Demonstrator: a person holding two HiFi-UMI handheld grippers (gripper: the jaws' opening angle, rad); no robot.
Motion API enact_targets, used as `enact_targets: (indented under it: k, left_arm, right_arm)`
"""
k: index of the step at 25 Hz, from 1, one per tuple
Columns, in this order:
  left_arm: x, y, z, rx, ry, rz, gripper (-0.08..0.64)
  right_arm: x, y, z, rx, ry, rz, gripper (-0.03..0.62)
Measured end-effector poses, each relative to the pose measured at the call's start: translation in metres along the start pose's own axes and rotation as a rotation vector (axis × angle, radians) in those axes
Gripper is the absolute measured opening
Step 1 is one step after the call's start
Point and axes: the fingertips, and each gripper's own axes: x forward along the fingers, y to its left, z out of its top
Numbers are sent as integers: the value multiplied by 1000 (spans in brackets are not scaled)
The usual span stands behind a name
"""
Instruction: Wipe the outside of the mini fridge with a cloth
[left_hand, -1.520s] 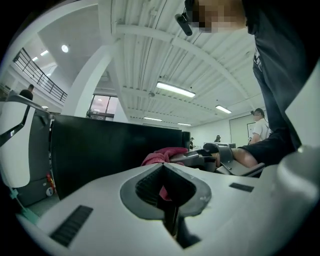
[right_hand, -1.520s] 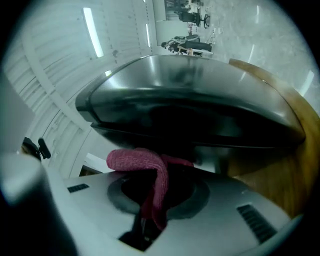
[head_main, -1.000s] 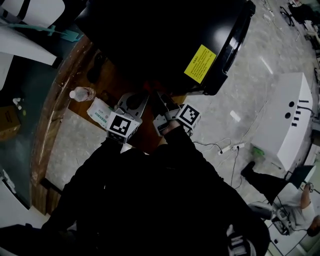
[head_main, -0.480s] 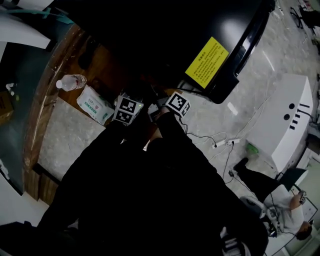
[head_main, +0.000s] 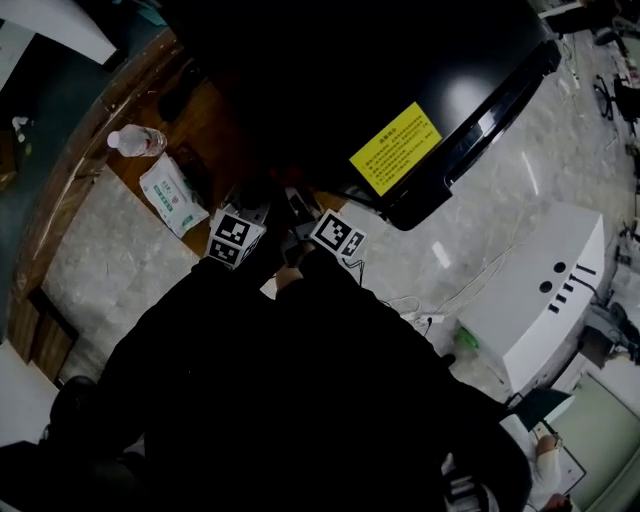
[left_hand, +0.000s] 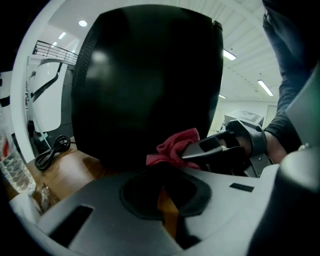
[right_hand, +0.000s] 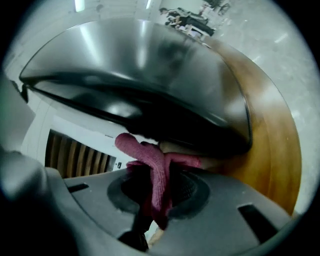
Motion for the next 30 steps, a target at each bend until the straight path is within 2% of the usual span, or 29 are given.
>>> enact_targets:
  k: [3,6,8,11,16,19,24,27,30]
  left_arm:
    - [-43,-15,22,-55,-63,63,2]
    - [-90,-32,53,-69,-139,128,2]
    - [-120,-48,75,-33,-177,148,2]
    - [-159,-77,106,-7,-221,143,2]
    - [-213,-113,144,28,-326,154,2]
    - [-240,-131,162,51,-376,160,2]
    - [-267,-156,172,21,-403,146,2]
    - [-273,-174,185,41,-426,145,2]
    - [-271,-191,209,46,-442,157,2]
  right_arm:
    - [-28,44,-2,-189,130,111,84]
    - [-61,93,-12,-492,263,216,84]
    - [-83,128,-17,-683,279,264,83]
    - [-114,176,-21,-868,247,329,83]
    - [-152,244,-34,-1032,181,409,83]
    - [-180,273,-42,-1112,149,420,83]
    - [-225,301,-47,-1273,166,417,84]
    - [-253,315,-33,-1312,156,434,87]
    - [-274,326,1,-1327,145,465,87]
